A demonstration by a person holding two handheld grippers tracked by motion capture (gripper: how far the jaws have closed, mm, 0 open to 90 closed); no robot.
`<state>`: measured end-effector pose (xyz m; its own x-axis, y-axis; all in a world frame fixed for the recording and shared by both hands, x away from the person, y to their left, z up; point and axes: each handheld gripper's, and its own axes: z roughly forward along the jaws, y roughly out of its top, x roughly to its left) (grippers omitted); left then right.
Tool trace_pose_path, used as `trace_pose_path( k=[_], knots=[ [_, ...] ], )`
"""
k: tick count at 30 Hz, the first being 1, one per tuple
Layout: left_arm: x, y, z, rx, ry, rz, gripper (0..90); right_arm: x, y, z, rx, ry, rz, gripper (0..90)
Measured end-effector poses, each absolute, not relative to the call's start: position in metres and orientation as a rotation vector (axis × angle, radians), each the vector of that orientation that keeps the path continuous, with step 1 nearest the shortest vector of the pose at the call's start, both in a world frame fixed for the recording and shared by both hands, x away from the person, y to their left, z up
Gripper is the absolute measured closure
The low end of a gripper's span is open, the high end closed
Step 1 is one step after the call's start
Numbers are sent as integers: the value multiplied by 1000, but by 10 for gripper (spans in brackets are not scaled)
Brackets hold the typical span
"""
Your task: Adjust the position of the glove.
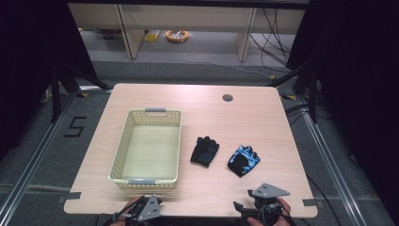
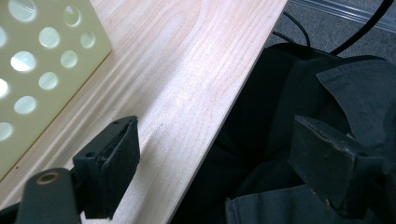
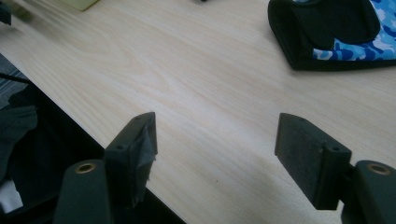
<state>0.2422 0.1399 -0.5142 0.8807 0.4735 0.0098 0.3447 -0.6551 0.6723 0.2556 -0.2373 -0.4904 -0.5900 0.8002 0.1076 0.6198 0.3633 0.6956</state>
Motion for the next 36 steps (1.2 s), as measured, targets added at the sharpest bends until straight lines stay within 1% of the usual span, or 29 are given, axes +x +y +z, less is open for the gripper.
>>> trace_pose_path(
  k=[3,4,6,7,9,10,12,15,22,30,36],
  knots=[
    [242,140,-514,2345,588,240,162,257,-239,-490,1250,2362,1059,341],
    [242,140,-514,2345,588,239,162,255,-238,-490,1305,2359,1066,341],
    [242,140,-514,2347,586,238,162,256,-239,-490,1286,2362,1055,345],
    [242,140,-515,2349,583,239,162,259,-241,-492,1217,2366,1048,354],
    [242,140,-514,2352,587,251,163,258,-240,-490,1258,2372,1039,367],
    [240,139,-514,2333,591,232,162,259,-238,-490,1256,2360,1044,383],
    [241,139,-514,2332,595,234,163,260,-237,-488,1230,2368,1036,420],
    [242,139,-514,2341,588,233,163,265,-232,-486,1179,2363,1047,443],
    [242,139,-514,2350,588,259,163,287,-218,-477,1099,2370,1068,491],
    [242,140,-514,2345,587,238,163,318,-192,-463,995,2388,1058,561],
    [242,140,-513,2351,570,255,163,345,-176,-457,987,2402,1067,576]
  ],
)
